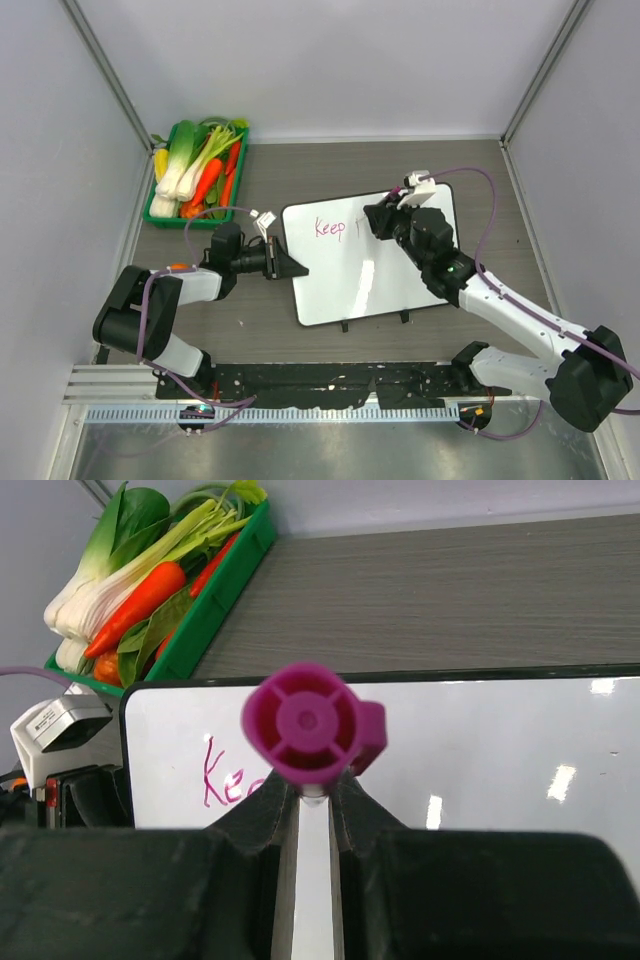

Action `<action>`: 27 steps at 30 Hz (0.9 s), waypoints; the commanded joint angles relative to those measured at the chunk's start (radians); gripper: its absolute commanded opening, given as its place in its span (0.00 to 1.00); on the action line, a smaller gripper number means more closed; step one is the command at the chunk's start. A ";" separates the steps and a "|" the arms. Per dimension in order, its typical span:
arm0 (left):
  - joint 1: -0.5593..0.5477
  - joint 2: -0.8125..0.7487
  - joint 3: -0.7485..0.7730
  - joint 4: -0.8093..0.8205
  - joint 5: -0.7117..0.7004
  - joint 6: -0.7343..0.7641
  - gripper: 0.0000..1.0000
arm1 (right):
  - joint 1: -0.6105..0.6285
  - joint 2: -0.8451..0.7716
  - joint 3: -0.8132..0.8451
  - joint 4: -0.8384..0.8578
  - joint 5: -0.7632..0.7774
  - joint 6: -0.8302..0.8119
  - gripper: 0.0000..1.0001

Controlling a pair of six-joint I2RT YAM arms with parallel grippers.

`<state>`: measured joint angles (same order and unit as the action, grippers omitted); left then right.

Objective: Write a sentence on the whiteboard

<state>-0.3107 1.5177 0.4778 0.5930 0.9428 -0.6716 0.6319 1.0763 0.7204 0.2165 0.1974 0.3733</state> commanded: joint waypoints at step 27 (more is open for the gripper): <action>-0.022 0.038 -0.010 -0.137 -0.173 0.102 0.00 | -0.014 0.100 0.067 0.035 0.186 -0.017 0.01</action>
<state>-0.3130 1.5177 0.4805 0.5858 0.9382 -0.6724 0.6304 1.1751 0.7502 0.2405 0.3115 0.3695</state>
